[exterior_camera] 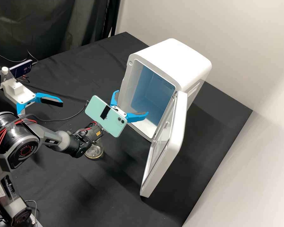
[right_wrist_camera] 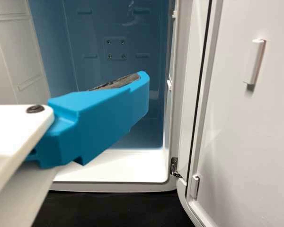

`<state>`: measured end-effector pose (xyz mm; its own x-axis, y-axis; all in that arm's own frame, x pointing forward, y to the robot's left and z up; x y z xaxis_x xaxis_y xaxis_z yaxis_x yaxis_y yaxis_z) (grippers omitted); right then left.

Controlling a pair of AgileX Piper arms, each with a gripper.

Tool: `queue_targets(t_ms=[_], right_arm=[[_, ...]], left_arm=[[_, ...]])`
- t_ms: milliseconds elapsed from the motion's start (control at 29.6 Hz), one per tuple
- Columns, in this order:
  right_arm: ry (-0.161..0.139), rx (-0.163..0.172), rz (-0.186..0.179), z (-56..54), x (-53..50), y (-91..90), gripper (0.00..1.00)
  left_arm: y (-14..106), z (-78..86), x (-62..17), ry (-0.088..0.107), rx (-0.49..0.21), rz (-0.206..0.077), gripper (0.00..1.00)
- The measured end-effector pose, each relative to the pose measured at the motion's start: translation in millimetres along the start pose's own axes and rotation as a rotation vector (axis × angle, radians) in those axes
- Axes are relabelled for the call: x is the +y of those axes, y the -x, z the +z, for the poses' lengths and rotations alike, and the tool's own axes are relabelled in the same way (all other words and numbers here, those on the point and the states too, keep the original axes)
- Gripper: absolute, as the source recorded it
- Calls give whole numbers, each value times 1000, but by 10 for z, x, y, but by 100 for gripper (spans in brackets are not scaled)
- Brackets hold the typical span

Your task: Place the flask in the incubator

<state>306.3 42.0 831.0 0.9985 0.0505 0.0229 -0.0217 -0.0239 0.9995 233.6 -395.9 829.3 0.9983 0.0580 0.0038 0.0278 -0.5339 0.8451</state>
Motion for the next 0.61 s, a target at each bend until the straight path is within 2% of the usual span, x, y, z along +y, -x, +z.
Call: queue_targets(t_ms=[68, 372, 473, 608], right_arm=[[0, 0, 0, 0, 0, 0, 100], [0, 0, 0, 0, 0, 0, 100], [0, 0, 0, 0, 0, 0, 100], [0, 0, 0, 0, 0, 0, 100]], left_arm=[[41, -8, -23, -1, -2, -13, 100], [68, -27, -40, -7, -7, -26, 100], [78, -34, -47, 4, -5, -30, 100], [144, -92, -76, 0, 6, -45, 100]])
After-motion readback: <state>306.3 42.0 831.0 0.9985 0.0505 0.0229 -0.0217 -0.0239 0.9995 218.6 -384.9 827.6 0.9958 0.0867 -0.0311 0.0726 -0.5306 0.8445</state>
